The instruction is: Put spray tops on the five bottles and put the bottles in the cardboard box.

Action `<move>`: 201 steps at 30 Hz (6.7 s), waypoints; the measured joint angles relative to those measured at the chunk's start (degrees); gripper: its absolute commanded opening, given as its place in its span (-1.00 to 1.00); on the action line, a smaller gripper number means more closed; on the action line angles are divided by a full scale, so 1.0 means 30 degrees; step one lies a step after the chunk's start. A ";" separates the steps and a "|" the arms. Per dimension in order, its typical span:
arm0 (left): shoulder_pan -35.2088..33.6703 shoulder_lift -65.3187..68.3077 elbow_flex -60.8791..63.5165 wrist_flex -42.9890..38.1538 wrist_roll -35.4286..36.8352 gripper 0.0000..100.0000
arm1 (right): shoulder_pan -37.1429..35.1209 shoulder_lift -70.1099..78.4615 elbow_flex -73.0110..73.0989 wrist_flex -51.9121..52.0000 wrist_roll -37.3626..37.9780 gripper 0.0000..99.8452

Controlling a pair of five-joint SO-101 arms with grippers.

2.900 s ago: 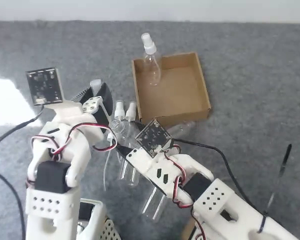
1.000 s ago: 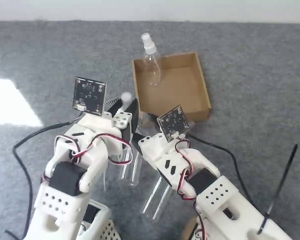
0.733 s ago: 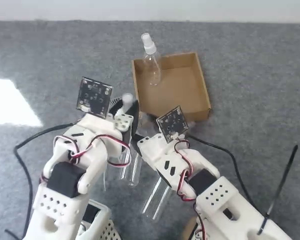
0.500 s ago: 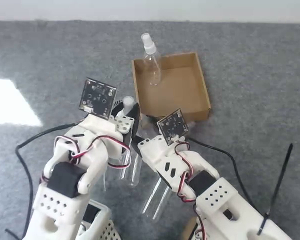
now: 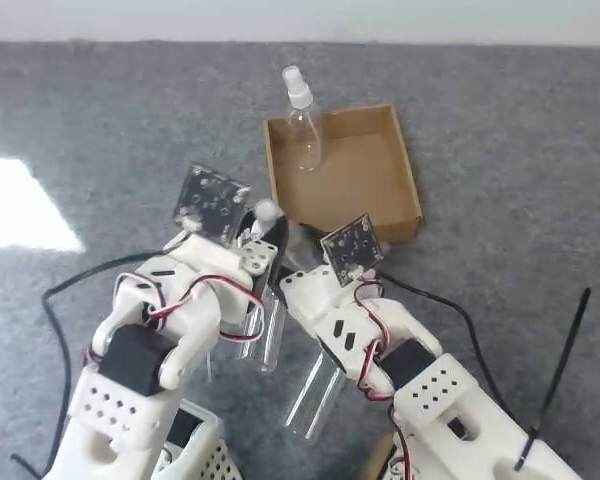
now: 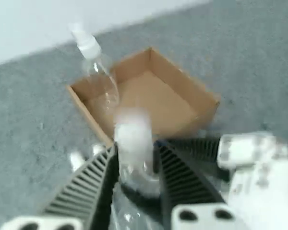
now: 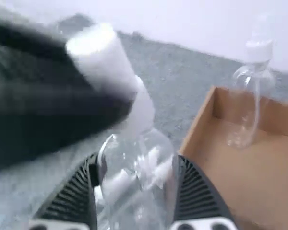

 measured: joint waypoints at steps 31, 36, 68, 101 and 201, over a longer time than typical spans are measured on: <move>-0.3077 -0.7267 0.0967 0.2344 -0.0410 -0.46 | 0.3136 0.0733 -0.2374 0.0410 0.0000 -0.99; -0.3370 -0.7267 0.3223 0.2022 -0.0850 -0.45 | 0.3751 0.2960 -0.6828 0.3897 0.0000 -0.99; -0.3370 -0.7473 0.6799 -0.1436 -0.0908 -0.35 | 0.0000 0.5480 -1.7143 1.6674 0.0410 -0.99; -1.3304 -0.7355 1.1341 -0.3516 -0.2081 -0.36 | 0.8733 2.3033 -2.2007 0.0733 0.1143 -0.99; -1.2982 -0.7355 1.2103 -0.4190 -0.2081 -0.36 | 0.9084 1.6527 -2.4791 0.9407 0.3048 -0.40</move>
